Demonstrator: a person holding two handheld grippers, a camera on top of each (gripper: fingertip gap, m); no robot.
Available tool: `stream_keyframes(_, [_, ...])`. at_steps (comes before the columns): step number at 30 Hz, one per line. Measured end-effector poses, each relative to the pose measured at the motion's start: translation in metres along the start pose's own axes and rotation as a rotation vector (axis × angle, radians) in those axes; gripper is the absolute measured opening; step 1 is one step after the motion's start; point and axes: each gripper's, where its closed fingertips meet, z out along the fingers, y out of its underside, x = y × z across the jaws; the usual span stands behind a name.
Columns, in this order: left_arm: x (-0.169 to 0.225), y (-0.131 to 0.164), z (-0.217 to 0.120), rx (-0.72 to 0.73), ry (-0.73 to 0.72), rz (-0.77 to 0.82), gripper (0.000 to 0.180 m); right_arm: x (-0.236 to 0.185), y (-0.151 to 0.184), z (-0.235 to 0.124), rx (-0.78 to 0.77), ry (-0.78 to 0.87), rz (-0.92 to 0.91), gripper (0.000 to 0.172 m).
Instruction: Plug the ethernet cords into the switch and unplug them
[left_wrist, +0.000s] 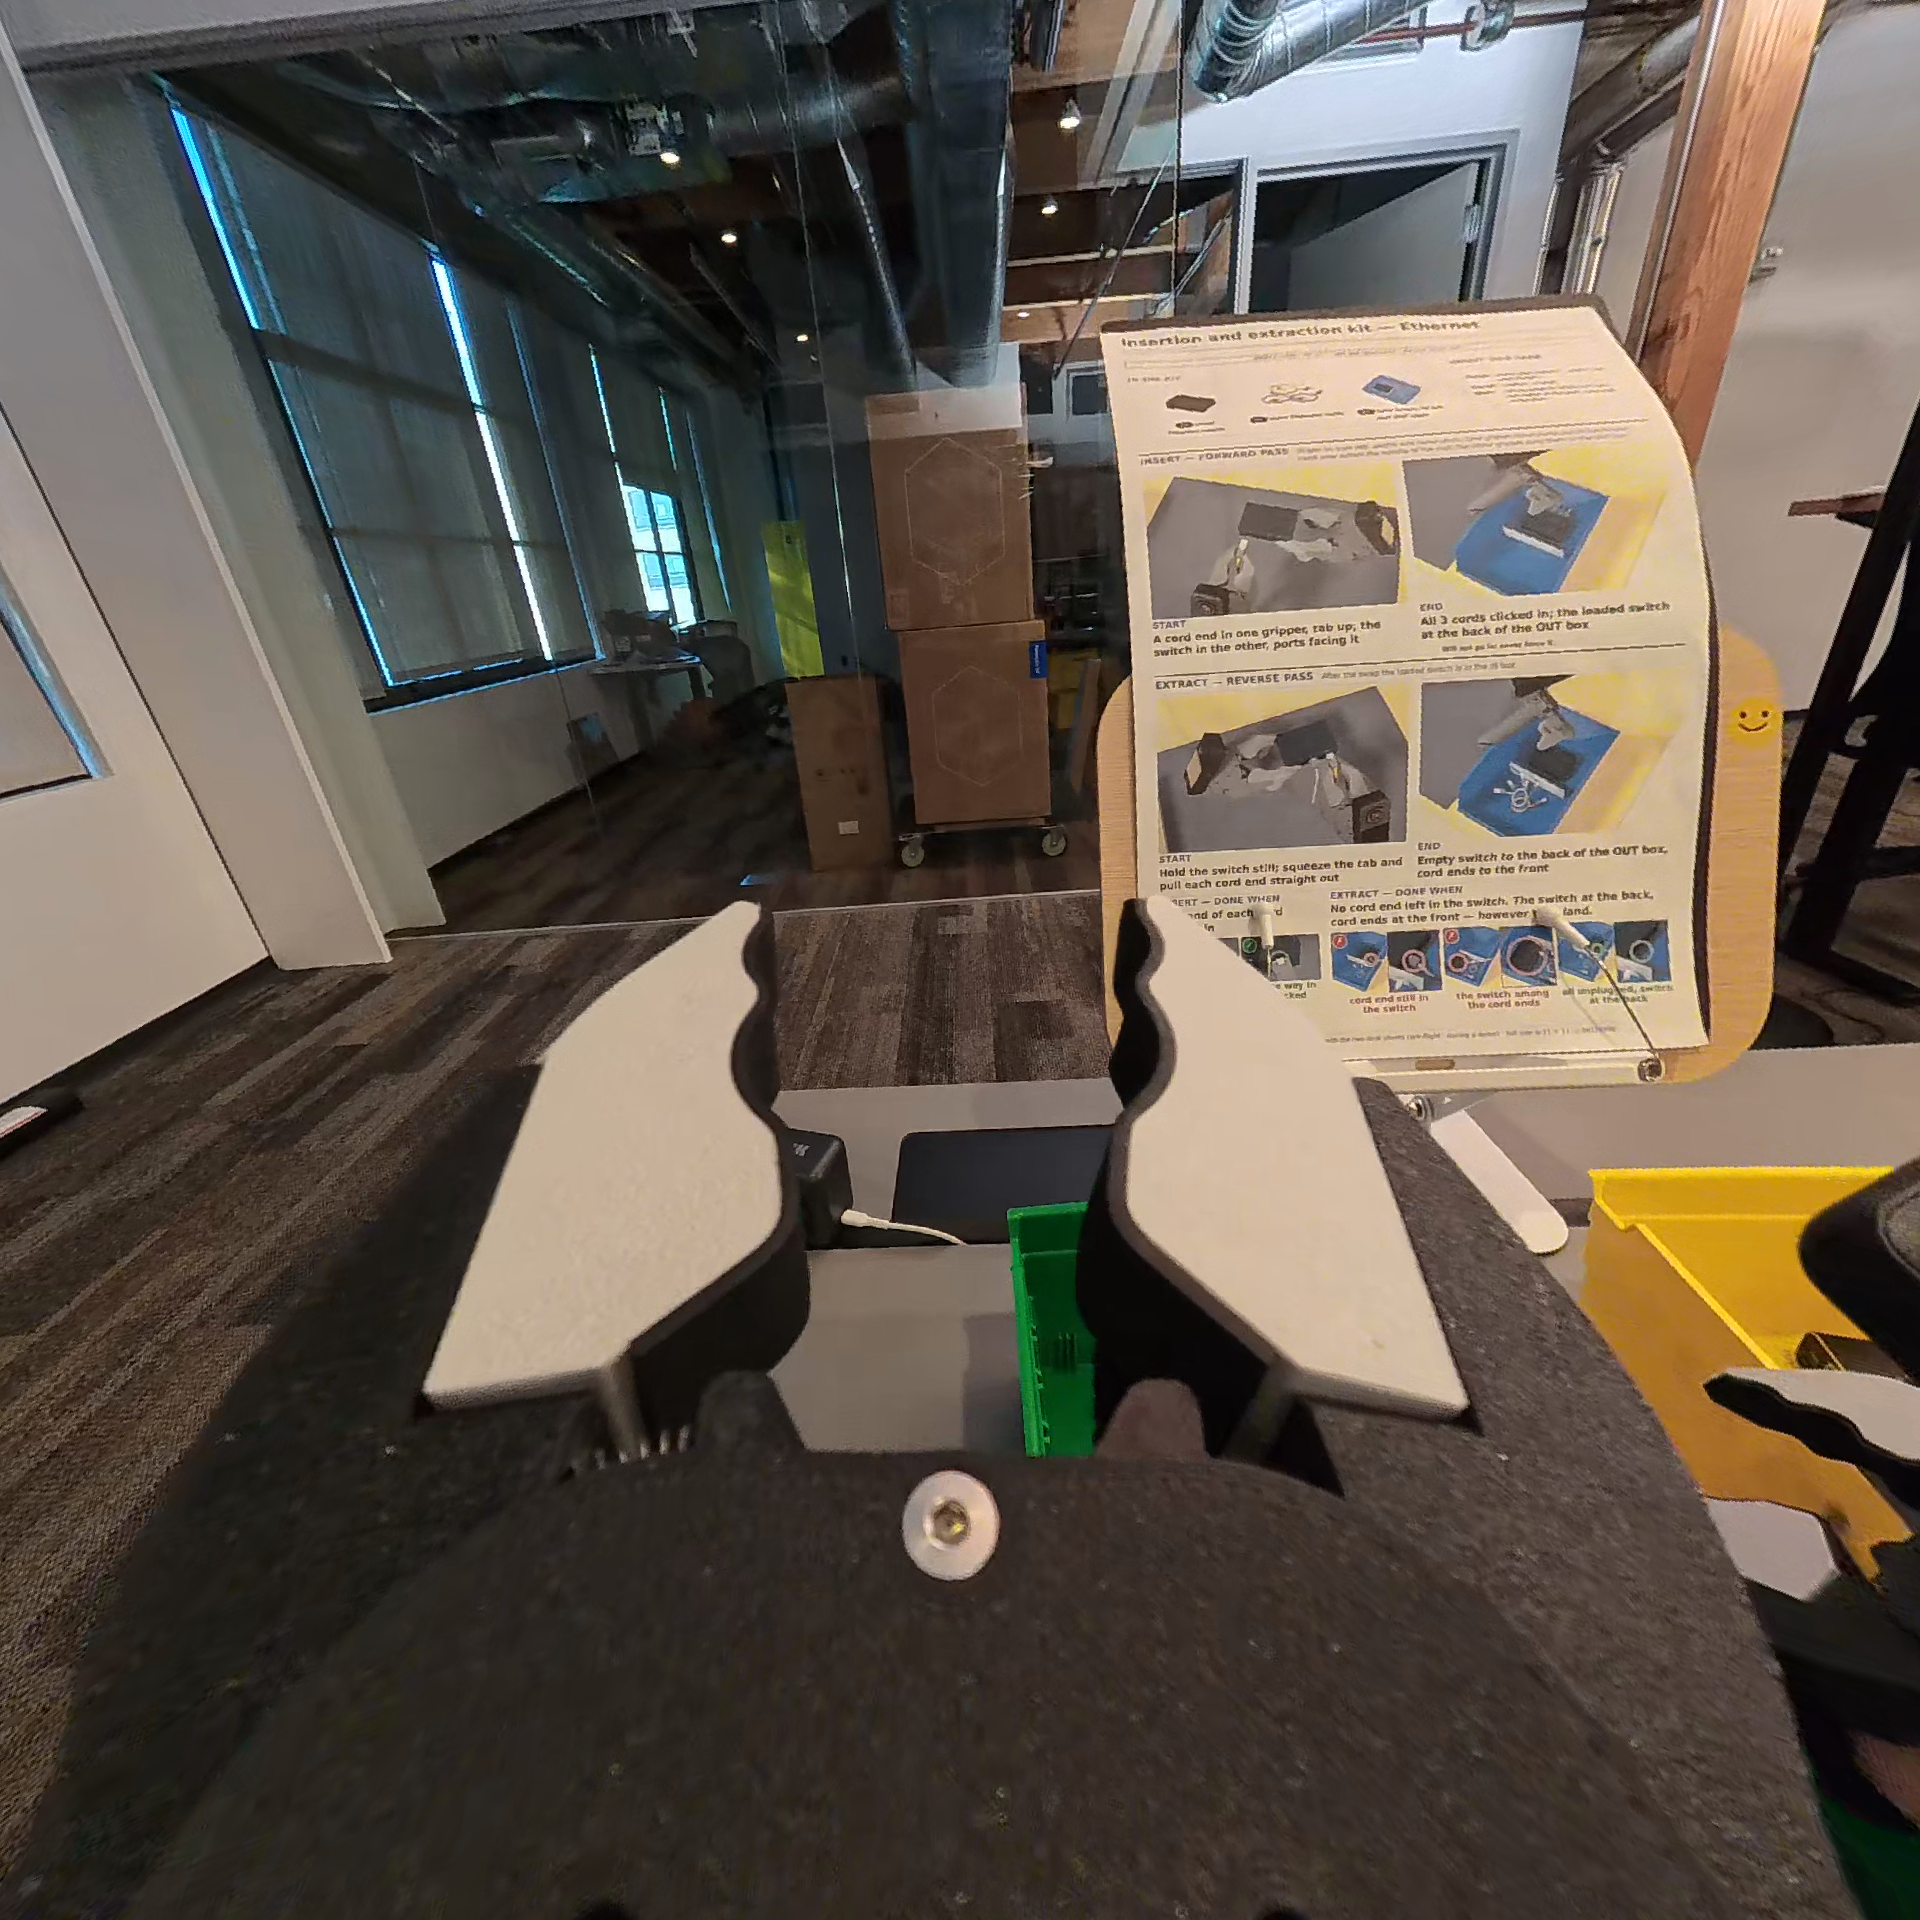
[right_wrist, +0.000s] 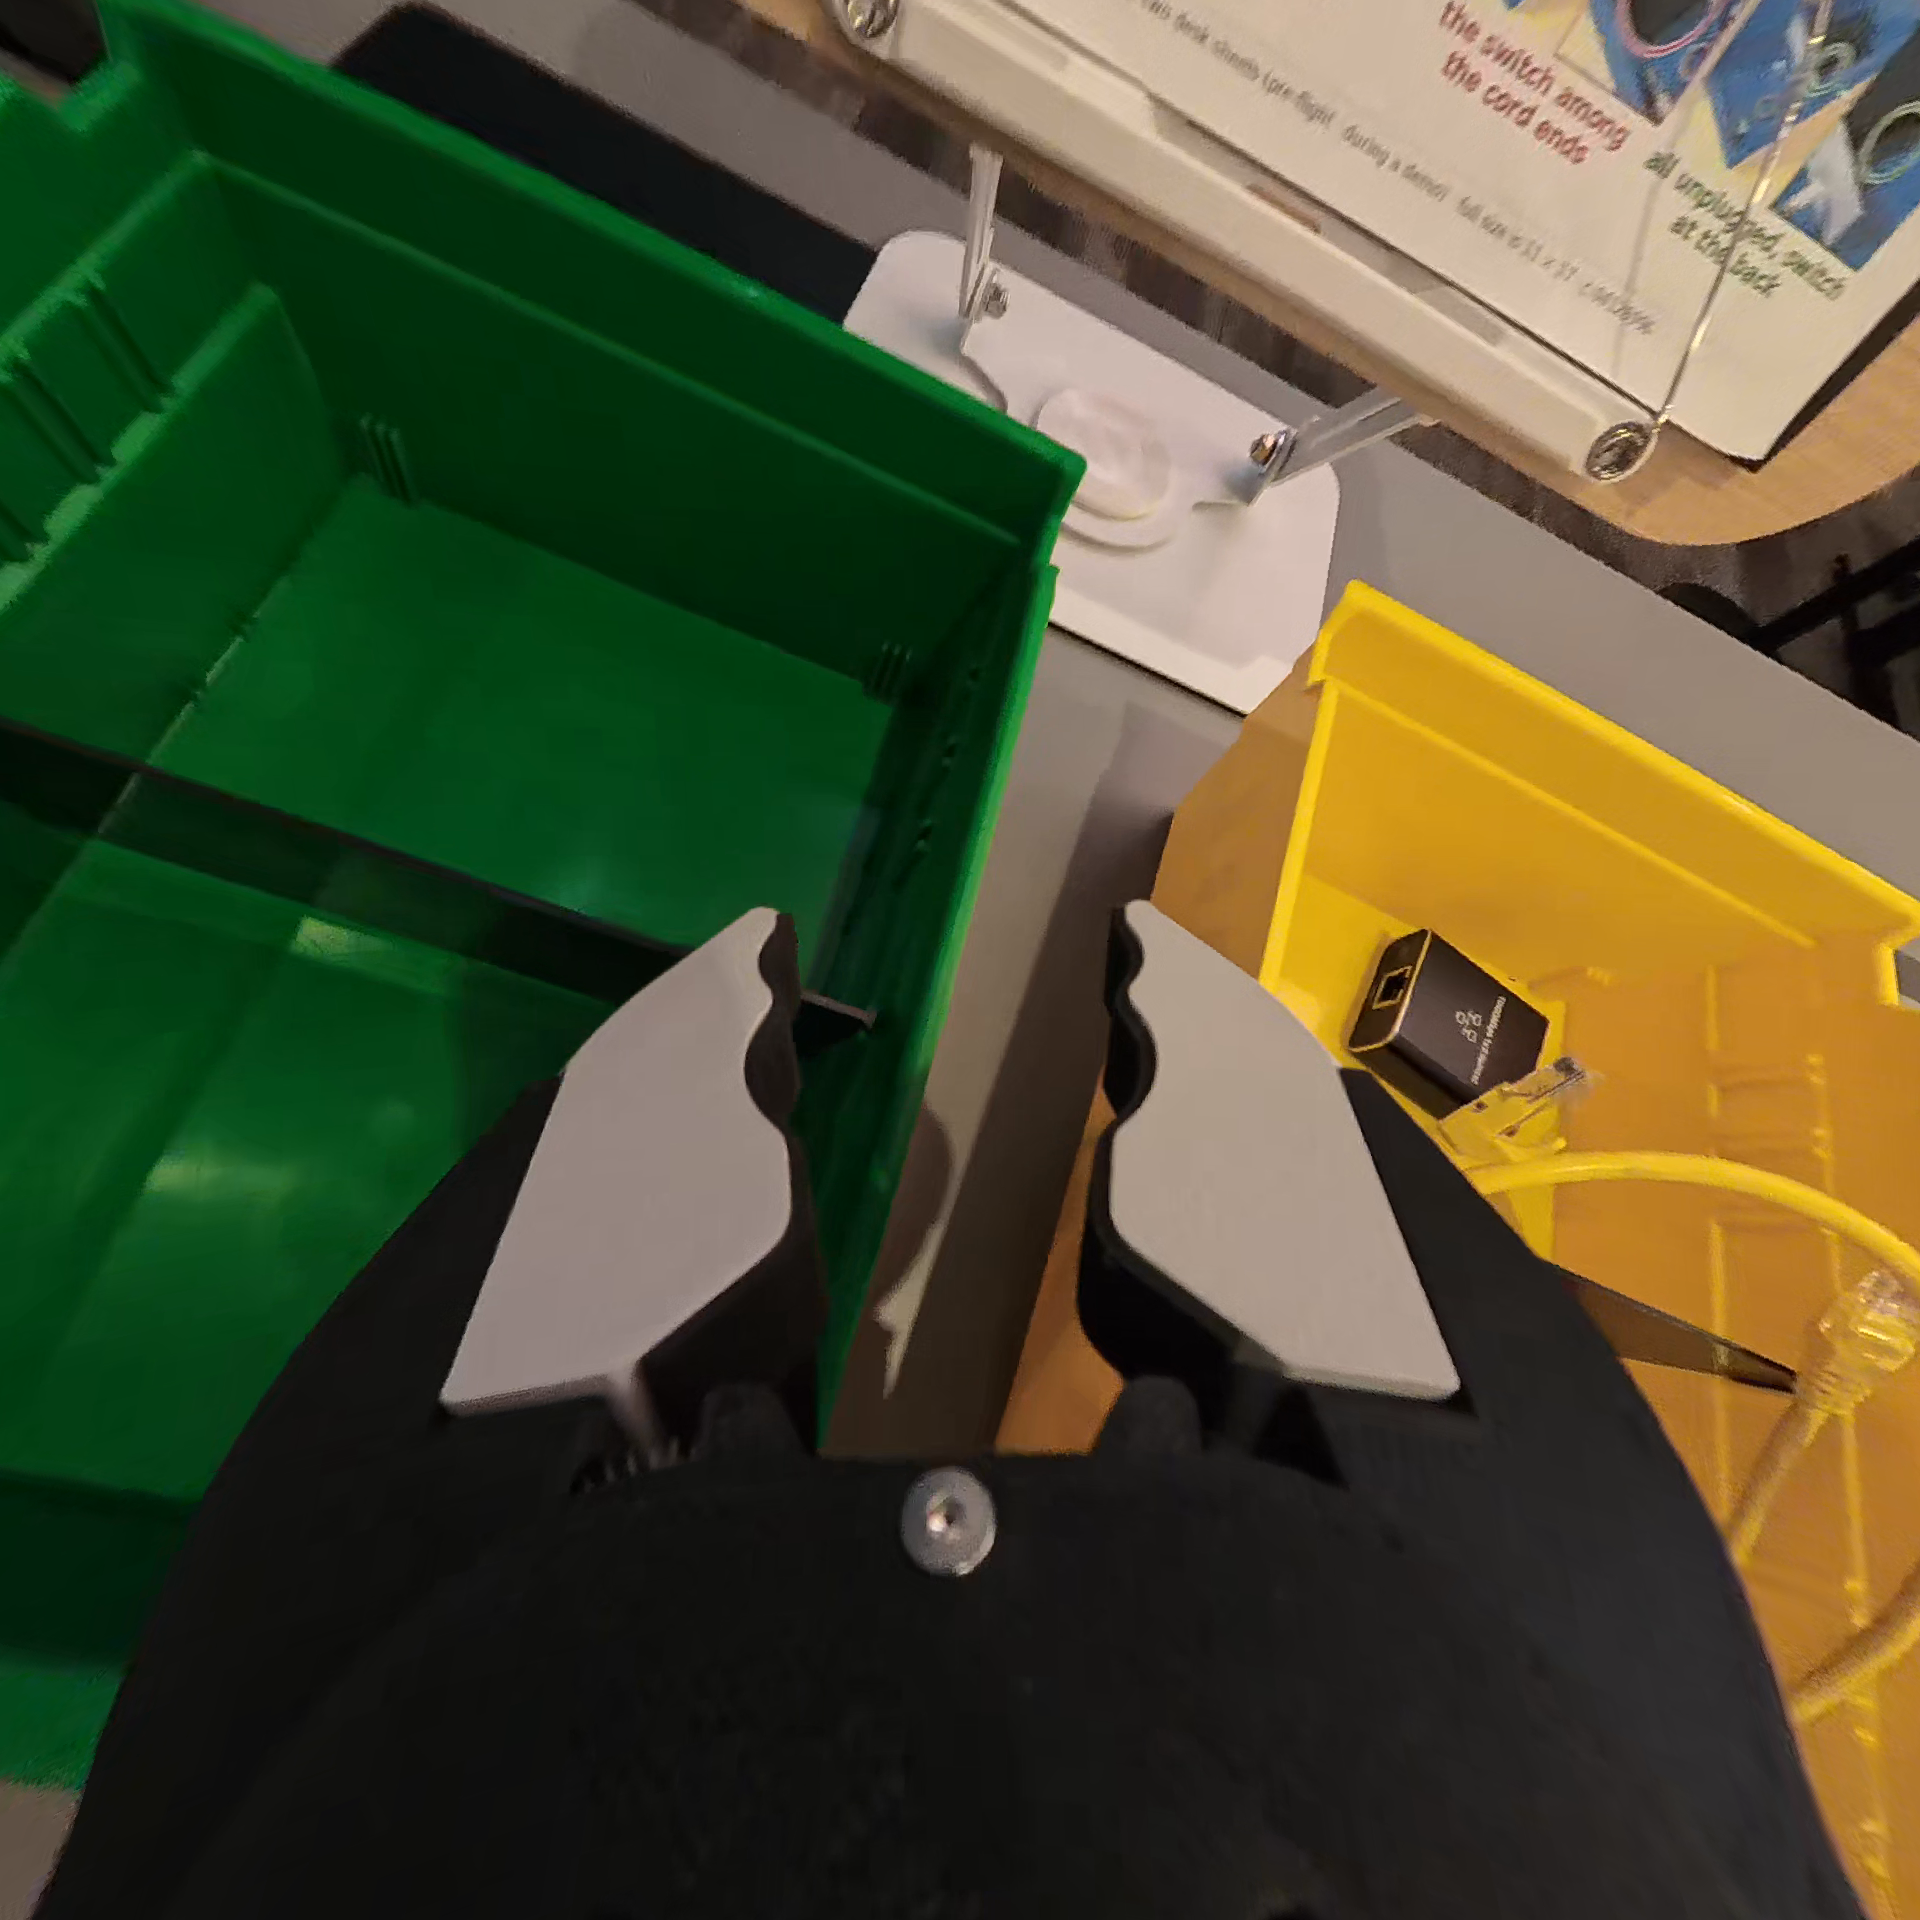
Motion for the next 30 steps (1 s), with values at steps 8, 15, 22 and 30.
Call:
stream_keyframes(8, [0.004, -0.002, 0.000, 0.006, 0.014, 0.004, 0.061, 0.000, -0.014, -0.010, 0.097, 0.016, 0.030, 0.057])
stream_keyframes(15, [0.006, -0.006, -0.001, 0.023, 0.002, 0.022, 0.061, 0.011, -0.009, -0.007, 0.058, 0.019, 0.042, 0.058])
stream_keyframes(22, [0.011, -0.002, 0.001, 0.001, 0.018, 0.037, 0.061, 0.018, -0.034, -0.022, 0.204, 0.082, 0.099, 0.058])
stream_keyframes(30, [0.010, -0.002, 0.000, 0.001, 0.043, 0.021, 0.060, 0.035, -0.081, -0.064, 0.373, 0.173, 0.103, 0.058])
